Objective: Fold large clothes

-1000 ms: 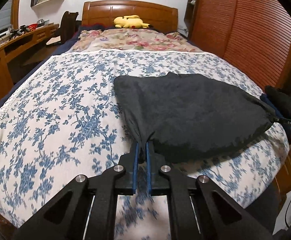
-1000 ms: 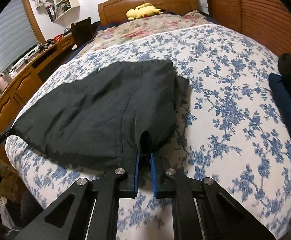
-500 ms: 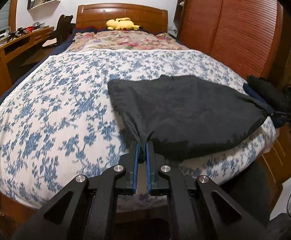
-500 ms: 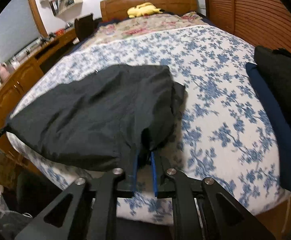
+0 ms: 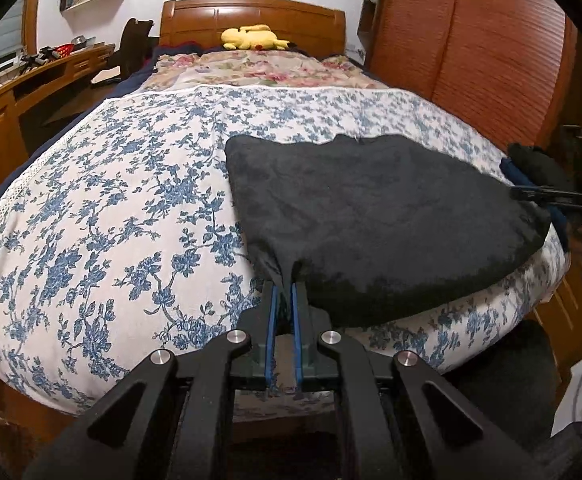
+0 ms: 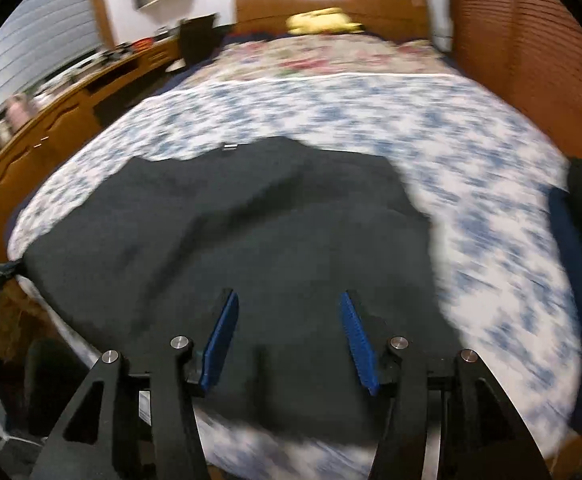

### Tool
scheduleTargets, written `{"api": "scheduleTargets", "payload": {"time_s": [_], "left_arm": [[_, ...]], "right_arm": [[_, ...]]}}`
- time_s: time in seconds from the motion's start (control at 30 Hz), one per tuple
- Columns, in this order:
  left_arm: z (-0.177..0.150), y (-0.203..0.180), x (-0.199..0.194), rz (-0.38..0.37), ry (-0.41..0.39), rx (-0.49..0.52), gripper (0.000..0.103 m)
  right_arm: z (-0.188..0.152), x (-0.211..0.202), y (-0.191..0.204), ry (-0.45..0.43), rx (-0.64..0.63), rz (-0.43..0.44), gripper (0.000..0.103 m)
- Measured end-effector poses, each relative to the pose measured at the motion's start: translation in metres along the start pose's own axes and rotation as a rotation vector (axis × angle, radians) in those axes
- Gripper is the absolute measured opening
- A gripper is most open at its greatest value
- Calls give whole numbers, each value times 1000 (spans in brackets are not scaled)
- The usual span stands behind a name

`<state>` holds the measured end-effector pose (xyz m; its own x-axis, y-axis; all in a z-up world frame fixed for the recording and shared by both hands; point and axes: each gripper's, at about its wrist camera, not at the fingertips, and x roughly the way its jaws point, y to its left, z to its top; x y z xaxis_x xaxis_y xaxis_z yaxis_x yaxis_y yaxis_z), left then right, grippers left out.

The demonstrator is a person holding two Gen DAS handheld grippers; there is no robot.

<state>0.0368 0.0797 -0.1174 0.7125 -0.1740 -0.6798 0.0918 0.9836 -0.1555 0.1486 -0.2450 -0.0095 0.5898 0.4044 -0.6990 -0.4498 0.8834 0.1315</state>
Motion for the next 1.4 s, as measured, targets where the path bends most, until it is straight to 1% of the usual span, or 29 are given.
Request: {"api": "scheduleTargets", "payload": {"time_s": [0.1, 0.17, 0.3, 0.33, 0.37, 0.4, 0.47, 0.57, 0.63, 0.7, 0.8, 0.9, 1.07, 1.2, 1.33, 1.37, 1.4], "left_arm": [[1, 0, 1, 2, -8, -10, 8], [1, 0, 1, 0, -12, -15, 8], [2, 2, 4, -9, -1, -12, 8], [3, 2, 6, -12, 5, -10, 8], [3, 3, 7, -13, 9, -8, 8], [3, 4, 9, -14, 14, -6, 8], [4, 5, 13, -15, 22, -4, 8], [6, 5, 16, -18, 23, 4, 8], [8, 4, 17, -27, 21, 4, 8], [9, 4, 19, -31, 24, 10, 8], [10, 4, 21, -38, 29, 21, 8], [12, 4, 24, -52, 28, 26, 8], [15, 4, 26, -67, 32, 43, 8], [18, 1, 27, -69, 43, 62, 8], [19, -4, 25, -53, 48, 90, 8], [19, -5, 24, -47, 47, 93, 8], [18, -6, 23, -40, 44, 95, 8]], "right_arm": [[25, 36, 29, 19, -47, 44, 55], [38, 60, 44, 52, -63, 70, 55], [59, 112, 65, 144, -114, 57, 54], [64, 128, 68, 182, -125, 47, 49], [68, 142, 70, 218, -129, 31, 38], [73, 158, 71, 250, -136, 15, 32], [80, 180, 70, 277, -134, 6, 28], [91, 192, 62, 271, -76, 29, 26], [90, 188, 62, 253, -72, 35, 26], [84, 178, 63, 233, -78, 20, 26], [72, 154, 62, 188, -75, 35, 26], [57, 128, 67, 148, -75, 20, 26], [28, 94, 70, 128, -50, 24, 26], [13, 69, 72, 105, -37, 21, 26], [7, 52, 77, 85, -45, 25, 27], [0, 40, 74, 82, -52, 27, 27], [-2, 36, 74, 79, -62, 26, 28]]}}
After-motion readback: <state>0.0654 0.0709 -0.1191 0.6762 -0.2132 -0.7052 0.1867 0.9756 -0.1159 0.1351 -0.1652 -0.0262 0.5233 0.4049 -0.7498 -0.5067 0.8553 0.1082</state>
